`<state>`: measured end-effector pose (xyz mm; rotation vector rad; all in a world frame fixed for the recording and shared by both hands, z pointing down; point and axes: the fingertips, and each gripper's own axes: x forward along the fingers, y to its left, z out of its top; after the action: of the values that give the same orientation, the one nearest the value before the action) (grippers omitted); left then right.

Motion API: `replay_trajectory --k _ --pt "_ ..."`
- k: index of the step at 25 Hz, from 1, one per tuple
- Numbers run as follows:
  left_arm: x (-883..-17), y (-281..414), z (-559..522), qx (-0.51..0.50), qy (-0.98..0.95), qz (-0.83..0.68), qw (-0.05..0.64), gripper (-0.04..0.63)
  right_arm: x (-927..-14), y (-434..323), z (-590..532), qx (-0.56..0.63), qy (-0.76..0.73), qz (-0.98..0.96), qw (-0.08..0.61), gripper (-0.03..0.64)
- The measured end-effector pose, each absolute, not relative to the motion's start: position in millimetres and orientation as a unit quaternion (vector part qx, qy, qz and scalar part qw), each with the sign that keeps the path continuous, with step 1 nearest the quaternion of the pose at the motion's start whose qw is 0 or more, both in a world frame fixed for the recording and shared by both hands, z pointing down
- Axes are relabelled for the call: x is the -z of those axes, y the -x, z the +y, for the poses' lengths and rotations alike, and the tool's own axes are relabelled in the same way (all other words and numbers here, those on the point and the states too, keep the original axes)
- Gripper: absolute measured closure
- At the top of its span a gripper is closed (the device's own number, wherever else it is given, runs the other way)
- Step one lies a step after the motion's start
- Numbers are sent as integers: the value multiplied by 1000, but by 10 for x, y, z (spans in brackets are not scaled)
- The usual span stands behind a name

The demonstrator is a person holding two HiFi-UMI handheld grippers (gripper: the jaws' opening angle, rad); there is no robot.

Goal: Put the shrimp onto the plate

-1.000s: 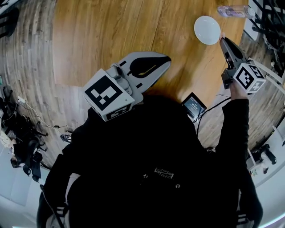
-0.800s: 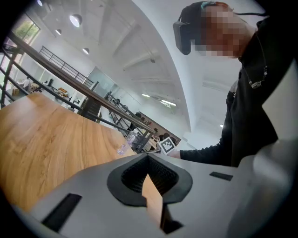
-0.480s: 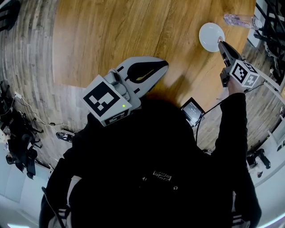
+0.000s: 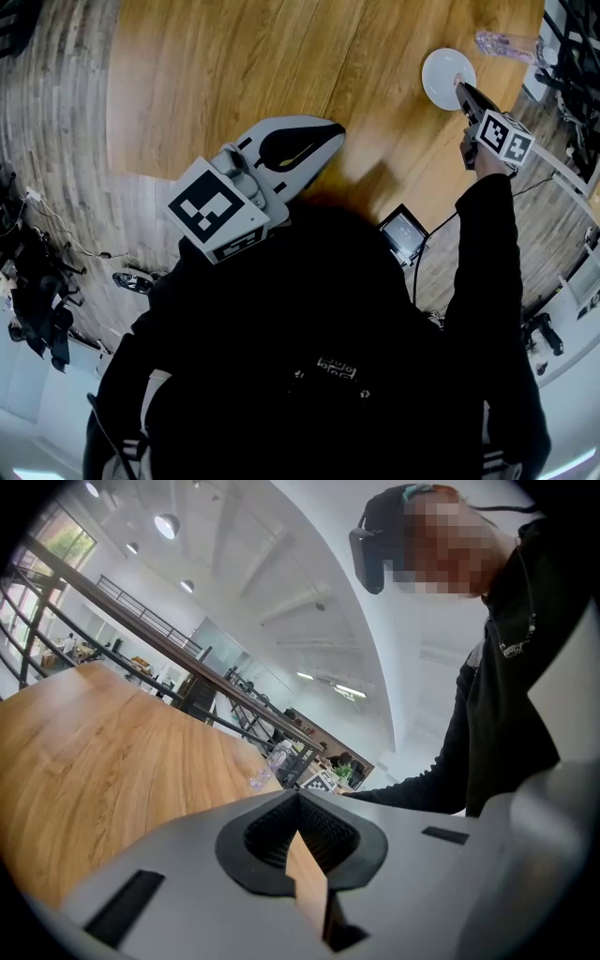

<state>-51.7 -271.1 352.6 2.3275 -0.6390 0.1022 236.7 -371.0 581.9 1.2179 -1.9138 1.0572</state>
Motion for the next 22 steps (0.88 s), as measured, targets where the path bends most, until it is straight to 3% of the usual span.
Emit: replay_trajectory --k 22 --pt "-3667 606 -2680 -43 -893 -260 366 592 -6330 -2387 -3693 -383 -462 -696 393 548"
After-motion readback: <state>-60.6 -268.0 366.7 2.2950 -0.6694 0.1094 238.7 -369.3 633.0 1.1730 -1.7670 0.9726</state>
